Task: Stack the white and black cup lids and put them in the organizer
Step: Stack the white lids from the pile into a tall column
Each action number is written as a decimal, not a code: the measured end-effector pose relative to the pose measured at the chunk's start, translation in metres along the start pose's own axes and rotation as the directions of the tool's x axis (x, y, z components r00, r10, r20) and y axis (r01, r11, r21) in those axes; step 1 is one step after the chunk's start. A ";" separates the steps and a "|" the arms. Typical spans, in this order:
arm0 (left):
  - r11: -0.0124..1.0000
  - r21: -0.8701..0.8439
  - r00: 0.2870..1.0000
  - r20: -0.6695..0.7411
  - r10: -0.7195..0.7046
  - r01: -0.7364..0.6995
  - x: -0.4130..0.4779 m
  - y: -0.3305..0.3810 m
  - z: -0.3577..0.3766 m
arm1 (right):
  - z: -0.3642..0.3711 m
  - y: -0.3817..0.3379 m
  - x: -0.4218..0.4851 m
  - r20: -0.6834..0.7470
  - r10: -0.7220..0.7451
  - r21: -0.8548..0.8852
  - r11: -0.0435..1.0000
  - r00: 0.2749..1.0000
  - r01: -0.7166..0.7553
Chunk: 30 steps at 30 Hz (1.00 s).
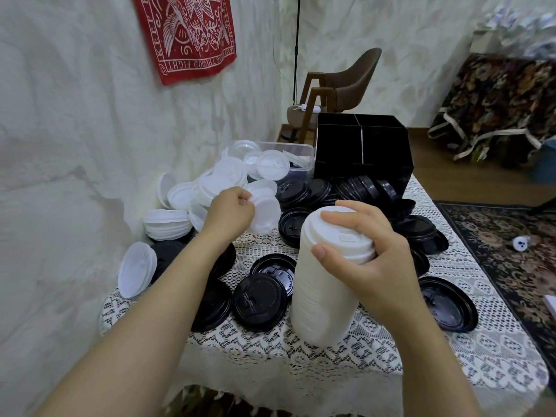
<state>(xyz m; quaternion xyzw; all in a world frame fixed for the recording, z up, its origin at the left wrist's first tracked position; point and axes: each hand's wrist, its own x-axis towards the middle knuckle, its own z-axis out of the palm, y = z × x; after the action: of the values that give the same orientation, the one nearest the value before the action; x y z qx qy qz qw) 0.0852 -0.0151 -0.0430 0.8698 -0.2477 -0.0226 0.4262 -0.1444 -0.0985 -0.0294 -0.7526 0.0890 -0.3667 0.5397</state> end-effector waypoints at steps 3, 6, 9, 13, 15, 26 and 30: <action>0.934 -0.311 0.984 0.058 -0.169 0.178 0.003 -0.002 -0.002 | 0.000 -0.001 0.000 -0.003 0.006 0.011 1.000 1.000 -0.006; 0.933 -0.258 0.964 0.144 -0.222 0.253 0.005 -0.009 0.001 | 0.001 -0.002 0.000 -0.006 0.004 0.011 1.000 1.000 -0.004; 0.970 -0.125 0.975 0.104 -0.196 0.208 0.004 -0.017 0.007 | 0.001 -0.002 0.000 -0.003 0.007 0.014 1.000 1.000 -0.007; 0.990 0.122 0.997 0.005 -0.073 0.072 0.004 -0.019 0.011 | 0.001 -0.001 -0.001 -0.003 0.004 0.007 1.000 1.000 -0.004; 0.982 0.189 1.000 0.013 -0.017 0.014 0.003 -0.017 0.010 | 0.001 0.000 -0.001 0.000 0.003 0.011 1.000 1.000 -0.003; 0.837 0.508 0.896 0.442 -0.050 -0.204 -0.008 -0.009 0.010 | -0.002 0.002 -0.001 0.004 -0.010 -0.039 0.999 1.000 0.010; 0.845 0.485 0.924 0.382 0.025 -0.223 -0.012 -0.003 0.003 | -0.002 0.004 -0.001 -0.009 -0.014 -0.059 0.998 1.000 0.013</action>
<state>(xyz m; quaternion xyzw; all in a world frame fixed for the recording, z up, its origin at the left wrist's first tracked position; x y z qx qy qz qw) 0.0753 -0.0102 -0.0488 0.9148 -0.3751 -0.0859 0.1228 -0.1453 -0.1010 -0.0329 -0.7668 0.0973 -0.3712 0.5146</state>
